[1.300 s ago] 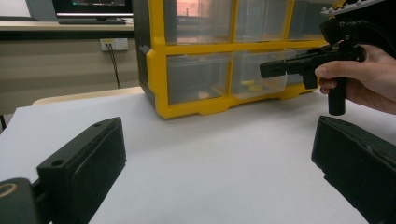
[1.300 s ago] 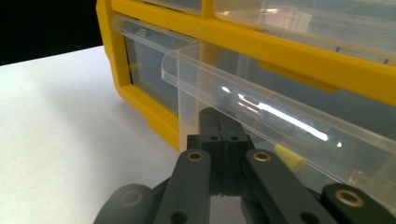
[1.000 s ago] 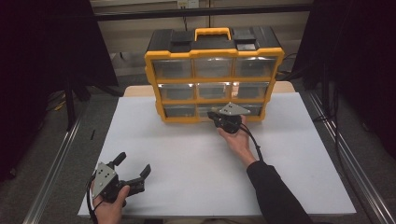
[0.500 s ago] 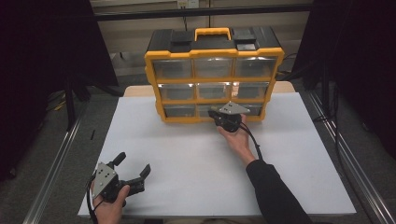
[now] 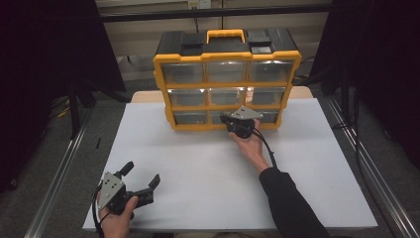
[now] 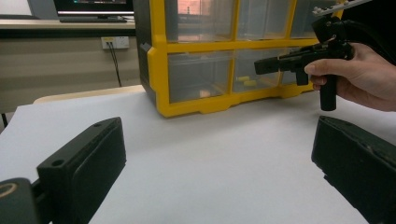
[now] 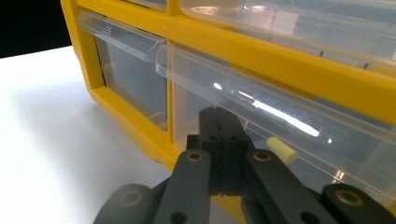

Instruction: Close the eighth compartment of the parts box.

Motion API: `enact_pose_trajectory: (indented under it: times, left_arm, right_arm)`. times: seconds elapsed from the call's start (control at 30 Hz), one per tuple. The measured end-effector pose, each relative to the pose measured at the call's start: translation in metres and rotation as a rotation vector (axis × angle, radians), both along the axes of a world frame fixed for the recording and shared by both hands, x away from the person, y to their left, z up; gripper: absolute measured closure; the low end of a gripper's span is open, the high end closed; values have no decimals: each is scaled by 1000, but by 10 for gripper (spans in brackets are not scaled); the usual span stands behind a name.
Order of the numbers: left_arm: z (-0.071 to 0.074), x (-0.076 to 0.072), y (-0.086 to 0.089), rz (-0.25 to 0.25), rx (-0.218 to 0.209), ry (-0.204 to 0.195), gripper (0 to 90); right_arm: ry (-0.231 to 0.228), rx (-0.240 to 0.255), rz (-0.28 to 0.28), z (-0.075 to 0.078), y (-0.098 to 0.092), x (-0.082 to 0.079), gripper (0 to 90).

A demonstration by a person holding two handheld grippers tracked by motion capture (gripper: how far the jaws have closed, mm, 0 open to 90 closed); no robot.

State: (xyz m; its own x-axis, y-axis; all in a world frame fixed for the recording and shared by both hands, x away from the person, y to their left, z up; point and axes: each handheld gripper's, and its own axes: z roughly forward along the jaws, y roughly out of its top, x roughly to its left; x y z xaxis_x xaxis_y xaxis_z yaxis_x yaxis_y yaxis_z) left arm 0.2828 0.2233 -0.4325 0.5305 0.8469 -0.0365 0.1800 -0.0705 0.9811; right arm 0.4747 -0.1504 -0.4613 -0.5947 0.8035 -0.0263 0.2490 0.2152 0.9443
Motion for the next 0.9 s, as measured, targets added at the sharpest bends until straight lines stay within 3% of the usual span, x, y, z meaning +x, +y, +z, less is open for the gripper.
enact_pose_trajectory:
  times: [0.4,0.5,0.73,0.9]
  left_arm:
    - [-2,2,-2,9,1,11,31]
    - [-2,2,-2,12,-4,10,31]
    - [-2,2,-2,7,3,8,31]
    - [-2,2,-2,5,-1,7,31]
  right_arm:
    - [14,4,-9,-6,-4,5,900]
    - [27,36,-5,-3,-8,3,885]
    - [47,34,20,2,-16,-5,814]
    - [57,43,23,2,-20,-12,707]
